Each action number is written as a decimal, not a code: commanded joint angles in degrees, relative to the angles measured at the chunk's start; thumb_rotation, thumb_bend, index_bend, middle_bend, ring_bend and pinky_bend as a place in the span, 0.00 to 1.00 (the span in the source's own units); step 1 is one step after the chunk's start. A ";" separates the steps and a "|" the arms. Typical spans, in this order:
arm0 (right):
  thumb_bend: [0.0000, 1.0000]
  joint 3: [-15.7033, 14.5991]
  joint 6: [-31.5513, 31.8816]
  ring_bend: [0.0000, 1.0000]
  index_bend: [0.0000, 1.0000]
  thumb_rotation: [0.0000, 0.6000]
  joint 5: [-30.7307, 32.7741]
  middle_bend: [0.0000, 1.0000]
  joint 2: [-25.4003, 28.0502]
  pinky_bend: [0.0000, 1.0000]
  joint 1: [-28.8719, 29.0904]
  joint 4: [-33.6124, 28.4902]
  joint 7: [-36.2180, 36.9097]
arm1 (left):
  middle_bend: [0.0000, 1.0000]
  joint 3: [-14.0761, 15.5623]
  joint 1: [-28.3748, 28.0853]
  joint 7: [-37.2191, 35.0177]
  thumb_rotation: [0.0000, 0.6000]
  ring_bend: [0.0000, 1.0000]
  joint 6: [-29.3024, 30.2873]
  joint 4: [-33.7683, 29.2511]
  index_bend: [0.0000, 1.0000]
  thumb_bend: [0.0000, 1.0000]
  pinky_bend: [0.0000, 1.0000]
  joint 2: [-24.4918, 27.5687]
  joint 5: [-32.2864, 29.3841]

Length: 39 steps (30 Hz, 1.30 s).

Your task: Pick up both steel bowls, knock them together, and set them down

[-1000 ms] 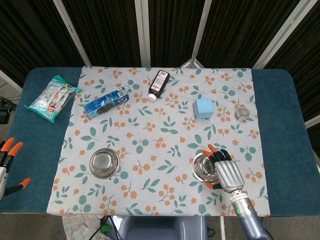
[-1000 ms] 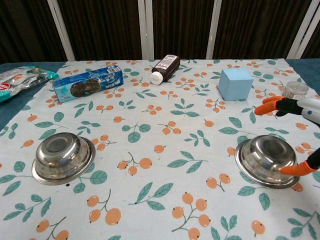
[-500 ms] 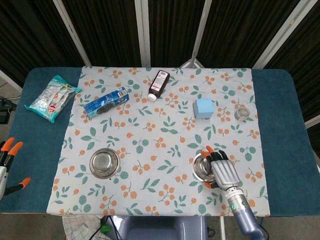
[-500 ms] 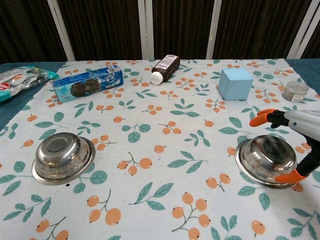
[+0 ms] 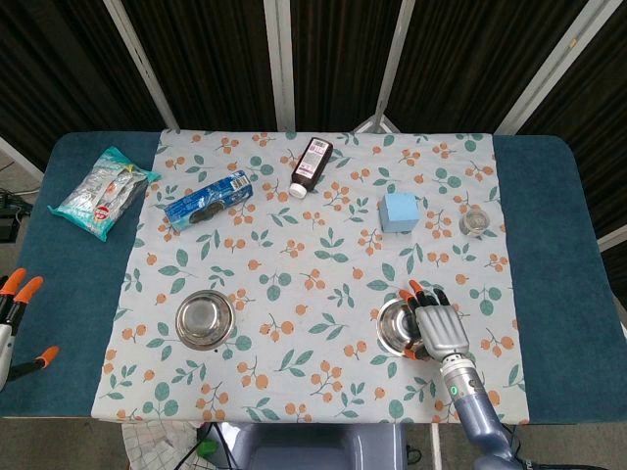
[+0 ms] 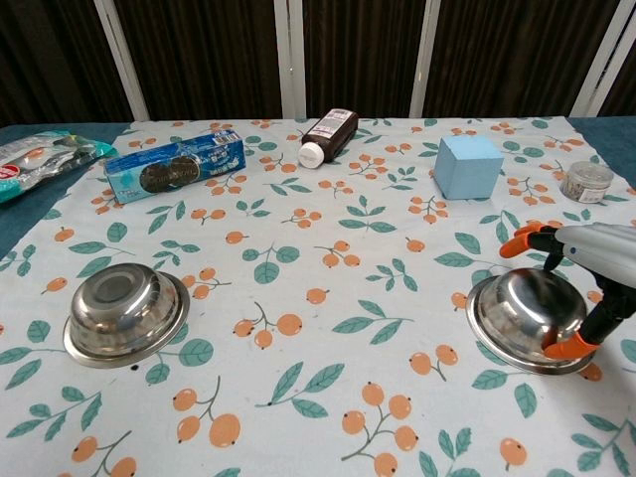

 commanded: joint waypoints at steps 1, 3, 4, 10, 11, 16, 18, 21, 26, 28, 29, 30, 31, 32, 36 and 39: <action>0.09 -0.28 -0.19 0.23 0.16 1.00 0.41 0.05 -0.20 0.09 0.48 0.62 -0.22 | 0.00 -0.05 0.01 0.17 1.00 0.00 0.07 -0.07 0.13 0.11 0.06 -0.06 -0.05; 0.09 -0.56 -0.20 0.23 0.16 1.00 0.63 0.05 -0.13 0.09 0.70 0.71 -0.31 | 0.00 -0.06 0.04 0.36 1.00 0.00 0.10 -0.10 0.13 0.11 0.06 -0.12 -0.13; 0.09 -0.66 -0.13 0.23 0.16 1.00 0.64 0.05 -0.11 0.09 0.76 0.75 -0.31 | 0.00 -0.06 0.04 0.41 1.00 0.00 0.08 -0.11 0.13 0.11 0.06 -0.13 -0.15; 0.09 -1.31 -0.04 0.23 0.16 1.00 1.11 0.05 -0.07 0.09 1.28 0.98 -0.34 | 0.00 0.04 0.03 0.69 1.00 0.00 -0.02 -0.24 0.13 0.11 0.06 -0.18 -0.12; 0.09 -1.41 -0.03 0.23 0.17 1.00 1.14 0.05 -0.06 0.09 1.36 0.96 -0.37 | 0.00 0.04 0.03 0.69 1.00 0.00 0.01 -0.26 0.13 0.11 0.06 -0.18 -0.09; 0.09 -1.93 0.22 0.23 0.20 1.00 0.76 0.13 -0.12 0.09 1.73 0.79 -0.49 | 0.00 0.01 0.08 0.58 1.00 0.00 0.04 -0.30 0.13 0.11 0.06 -0.17 -0.21; 0.09 -2.24 0.21 0.23 0.20 1.00 0.44 0.15 -0.27 0.09 1.90 0.81 -0.53 | 0.00 0.00 0.08 0.52 1.00 0.00 0.06 -0.34 0.13 0.11 0.06 -0.13 -0.21; 0.09 -2.72 0.21 0.23 0.20 1.00 0.11 0.17 -0.60 0.09 2.09 0.94 -0.57 | 0.00 0.01 0.11 0.43 1.00 0.00 0.13 -0.34 0.13 0.11 0.06 -0.08 -0.17; 0.09 -3.33 0.66 0.24 0.20 1.00 -0.28 0.22 -1.48 0.09 2.53 1.27 -0.77 | 0.00 -0.06 0.13 -0.02 1.00 0.00 0.15 -0.29 0.13 0.11 0.06 0.07 -0.30; 0.09 -3.48 1.02 0.25 0.21 1.00 -0.59 0.25 -1.70 0.09 2.62 1.35 -0.87 | 0.00 -0.09 0.14 -0.13 1.00 0.00 0.17 -0.25 0.13 0.11 0.06 0.11 -0.34; 0.09 -3.54 1.18 0.27 0.22 1.00 -0.74 0.27 -1.77 0.09 2.64 1.38 -0.88 | 0.00 -0.10 0.14 -0.17 1.00 0.00 0.18 -0.25 0.13 0.11 0.06 0.13 -0.33; 0.09 -3.59 1.38 0.30 0.23 1.00 -0.94 0.29 -1.85 0.09 2.64 1.38 -0.89 | 0.00 -0.10 0.16 -0.24 1.00 0.00 0.21 -0.24 0.13 0.11 0.06 0.14 -0.33; 0.09 -3.68 1.77 0.32 0.23 1.00 -1.27 0.30 -2.01 0.09 2.63 1.42 -0.85 | 0.00 -0.09 0.16 -0.36 1.00 0.00 0.22 -0.22 0.13 0.11 0.06 0.18 -0.30; 0.09 -3.72 2.04 0.35 0.24 1.00 -1.50 0.30 -2.11 0.10 2.61 1.46 -0.75 | 0.00 -0.08 0.18 -0.41 1.00 0.00 0.23 -0.21 0.13 0.11 0.06 0.19 -0.29; 0.09 -3.48 2.77 0.40 0.28 1.00 -2.87 0.32 -1.63 0.12 2.46 0.64 0.81 | 0.00 -0.07 0.18 -0.51 1.00 0.00 0.20 -0.23 0.13 0.11 0.06 0.24 -0.32; 0.09 -3.26 3.26 0.45 0.31 1.00 -3.92 0.33 -0.98 0.15 2.36 -0.07 1.91 | 0.00 -0.05 0.16 -0.46 1.00 0.00 0.12 -0.24 0.13 0.11 0.06 0.22 -0.34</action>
